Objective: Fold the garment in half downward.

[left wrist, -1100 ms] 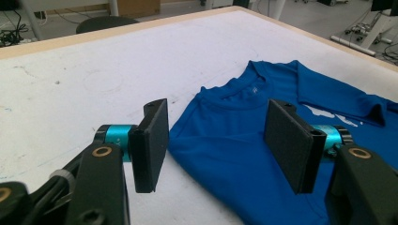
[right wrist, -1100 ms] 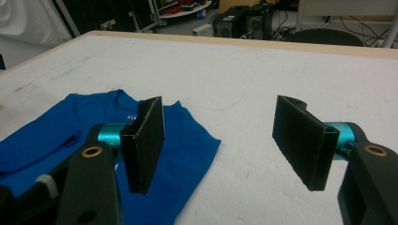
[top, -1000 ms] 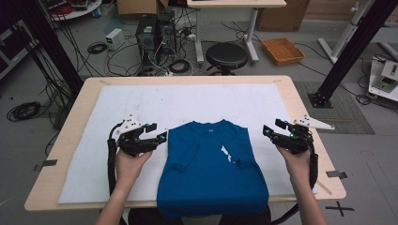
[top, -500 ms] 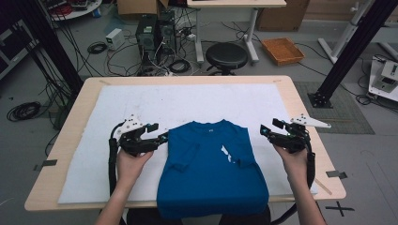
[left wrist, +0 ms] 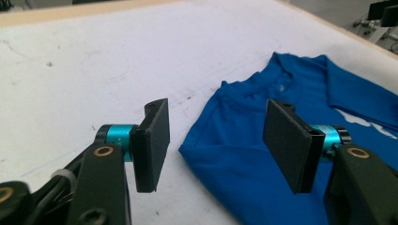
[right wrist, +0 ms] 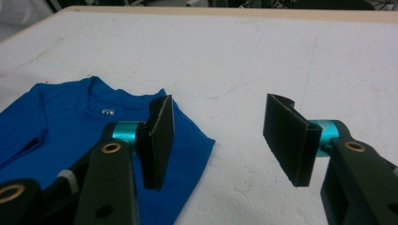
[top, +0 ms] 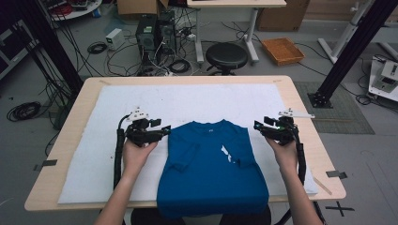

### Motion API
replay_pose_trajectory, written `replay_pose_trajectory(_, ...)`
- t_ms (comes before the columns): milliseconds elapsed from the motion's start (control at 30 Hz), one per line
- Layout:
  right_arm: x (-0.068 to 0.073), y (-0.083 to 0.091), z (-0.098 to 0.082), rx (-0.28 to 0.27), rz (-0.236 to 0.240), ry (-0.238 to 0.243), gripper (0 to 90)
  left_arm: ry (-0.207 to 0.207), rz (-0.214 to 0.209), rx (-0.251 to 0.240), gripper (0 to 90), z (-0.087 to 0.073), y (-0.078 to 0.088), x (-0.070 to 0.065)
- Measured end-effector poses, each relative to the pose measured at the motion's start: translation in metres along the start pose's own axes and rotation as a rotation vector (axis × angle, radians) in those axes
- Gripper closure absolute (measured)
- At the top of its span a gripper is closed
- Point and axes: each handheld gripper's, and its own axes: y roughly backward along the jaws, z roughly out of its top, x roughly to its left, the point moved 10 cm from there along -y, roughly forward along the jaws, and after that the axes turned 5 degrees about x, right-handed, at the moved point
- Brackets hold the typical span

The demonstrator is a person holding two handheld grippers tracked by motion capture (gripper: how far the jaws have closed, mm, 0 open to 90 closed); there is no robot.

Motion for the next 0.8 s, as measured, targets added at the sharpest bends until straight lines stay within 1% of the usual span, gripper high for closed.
replay_pose_trajectory(33, 0.0, 0.0, 0.0, 0.0, 0.0, 0.0, 45.3, 0.004, 0.001, 0.017, 41.7, -0.001, -0.004, 0.002)
replay_pose_trajectory(67, 0.001, -0.007, 0.0, 0.019, -0.006, 0.016, 48.4, 0.019, -0.007, 0.033, 43.3, 0.0, -0.014, 0.003)
replay_pose_trajectory(100, 0.002, -0.01, 0.0, 0.029, -0.005, 0.022, 49.2, 0.021, -0.012, 0.045, 43.4, -0.001, -0.018, 0.003)
replay_pose_trajectory(167, 0.003, -0.017, 0.001, 0.037, -0.009, 0.028, 52.4, 0.026, -0.018, 0.061, 45.0, 0.0, -0.026, 0.003)
replay_pose_trajectory(233, 0.003, -0.025, 0.001, 0.06, -0.013, 0.035, 54.6, 0.022, -0.02, 0.06, 46.0, 0.002, -0.034, 0.002)
replay_pose_trajectory(267, 0.004, -0.029, 0.0, 0.074, -0.013, 0.033, 55.2, 0.022, -0.024, 0.075, 48.0, 0.002, -0.038, 0.002)
replay_pose_trajectory(300, 0.005, -0.034, 0.001, 0.087, -0.012, 0.034, 55.7, 0.022, -0.024, 0.075, 48.1, 0.002, -0.038, 0.002)
replay_pose_trajectory(333, 0.006, -0.038, 0.001, 0.101, -0.016, 0.04, 57.0, 0.037, -0.031, 0.105, 48.5, 0.002, -0.046, 0.0)
replay_pose_trajectory(367, 0.008, -0.043, 0.002, 0.114, -0.012, 0.055, 57.4, 0.037, -0.031, 0.105, 48.8, 0.002, -0.046, 0.0)
replay_pose_trajectory(400, 0.011, -0.048, 0.002, 0.13, -0.016, 0.07, 57.4, 0.033, -0.033, 0.124, 48.8, 0.004, -0.054, -0.001)
replay_pose_trajectory(433, 0.013, -0.052, 0.003, 0.146, -0.02, 0.087, 57.8, 0.033, -0.033, 0.124, 48.8, 0.004, -0.054, -0.001)
replay_pose_trajectory(467, 0.013, -0.052, 0.003, 0.146, -0.02, 0.087, 57.8, 0.028, -0.029, 0.128, 48.8, 0.004, -0.058, -0.002)
replay_pose_trajectory(500, 0.017, -0.061, 0.003, 0.175, -0.026, 0.11, 58.9, 0.021, -0.028, 0.123, 49.4, 0.005, -0.06, -0.002)
replay_pose_trajectory(533, 0.018, -0.066, 0.002, 0.189, -0.032, 0.116, 59.0, 0.029, -0.03, 0.148, 49.5, 0.004, -0.067, -0.002)
replay_pose_trajectory(567, 0.02, -0.071, 0.002, 0.201, -0.027, 0.117, 59.1, 0.029, -0.03, 0.148, 49.6, 0.004, -0.067, -0.002)
replay_pose_trajectory(600, 0.022, -0.075, 0.002, 0.211, -0.029, 0.118, 59.4, 0.027, -0.033, 0.189, 49.5, 0.001, -0.075, -0.003)
replay_pose_trajectory(633, 0.022, -0.075, 0.002, 0.211, -0.029, 0.118, 59.4, 0.027, -0.033, 0.189, 49.5, 0.001, -0.075, -0.003)
replay_pose_trajectory(667, 0.025, -0.082, 0.001, 0.229, -0.029, 0.127, 61.5, 0.001, -0.031, 0.209, 49.8, 0.001, -0.08, -0.006)
replay_pose_trajectory(700, 0.026, -0.085, 0.001, 0.242, -0.029, 0.13, 62.0, 0.001, -0.031, 0.209, 50.5, 0.001, -0.08, -0.006)
replay_pose_trajectory(733, 0.027, -0.088, 0.0, 0.251, -0.031, 0.128, 63.0, -0.013, -0.029, 0.227, 51.0, 0.001, -0.084, -0.008)
replay_pose_trajectory(767, 0.027, -0.09, 0.0, 0.255, -0.026, 0.136, 63.7, -0.019, -0.031, 0.237, 52.9, 0.0, -0.086, -0.008)
replay_pose_trajectory(800, 0.027, -0.091, -0.001, 0.258, -0.027, 0.134, 64.1, -0.022, -0.024, 0.247, 54.1, -0.001, -0.088, -0.008)
